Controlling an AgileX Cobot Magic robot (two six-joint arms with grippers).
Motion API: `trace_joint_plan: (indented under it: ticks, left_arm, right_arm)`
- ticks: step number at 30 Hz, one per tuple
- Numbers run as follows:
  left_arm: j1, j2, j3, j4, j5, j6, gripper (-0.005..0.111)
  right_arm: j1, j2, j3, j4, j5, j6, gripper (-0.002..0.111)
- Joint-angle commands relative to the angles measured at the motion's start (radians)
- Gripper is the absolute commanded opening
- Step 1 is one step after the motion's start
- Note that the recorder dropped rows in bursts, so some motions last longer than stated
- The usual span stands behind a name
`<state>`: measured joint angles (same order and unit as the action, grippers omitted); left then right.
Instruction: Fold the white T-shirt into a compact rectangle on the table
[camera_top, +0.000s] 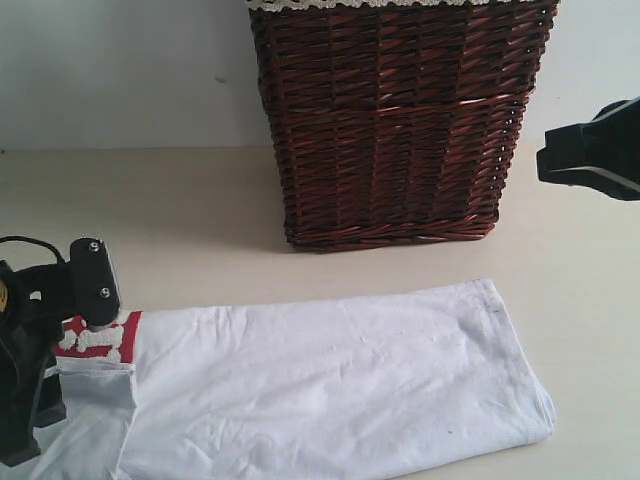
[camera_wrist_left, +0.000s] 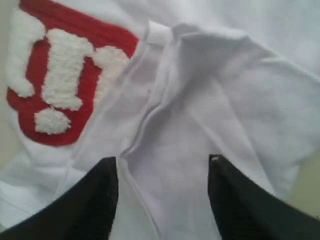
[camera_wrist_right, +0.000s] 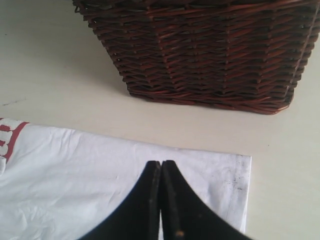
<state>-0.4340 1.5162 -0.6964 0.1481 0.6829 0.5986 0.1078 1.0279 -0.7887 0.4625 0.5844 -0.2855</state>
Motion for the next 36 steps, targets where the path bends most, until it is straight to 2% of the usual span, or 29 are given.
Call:
trace_joint_plan:
  ticks: [1,7,14,20,23,27,29,31,33,36]
  left_arm:
    - [0.056,0.016,0.042,0.025,-0.195,-0.014,0.048]
    - [0.108,0.087,0.042,0.128,-0.300,-0.014,0.023]
    - [0.110,0.094,0.042,0.163,-0.470,-0.041,0.022]
    - [0.110,0.049,0.038,0.163,-0.448,-0.129,0.022]
    - [0.123,-0.010,0.002,0.163,-0.397,-0.287,0.022]
    - [0.186,-0.054,-0.054,0.155,-0.215,-0.575,0.022]
    - [0.220,-0.047,-0.063,0.085,-0.135,-0.621,0.022]
    - [0.228,-0.026,-0.063,-0.050,-0.102,-0.512,0.021]
    - [0.211,-0.007,-0.063,-0.216,-0.122,-0.366,0.018]
    - [0.185,0.022,-0.063,-0.467,-0.224,-0.176,0.005]
  right_arm:
    - [-0.003,-0.005,0.005,0.001,0.001,-0.009,0.000]
    - [-0.003,-0.005,0.005,0.001,-0.010,-0.009,0.000]
    - [-0.003,-0.005,0.005,0.001,-0.012,-0.009,0.000]
    - [-0.003,-0.005,0.005,-0.003,-0.013,-0.009,0.000]
    - [-0.003,-0.005,0.005,-0.003,-0.009,-0.009,0.000]
    - [-0.003,-0.005,0.005,-0.003,-0.009,-0.009,0.000]
    - [-0.003,-0.005,0.005,-0.003,-0.009,-0.009,0.000]
    - [-0.003,-0.005,0.005,-0.003,-0.004,-0.009,0.000]
    - [-0.003,-0.005,0.005,-0.003,0.006,-0.009,0.000]
    - [-0.003,-0.005,0.005,-0.003,0.013,-0.009,0.000]
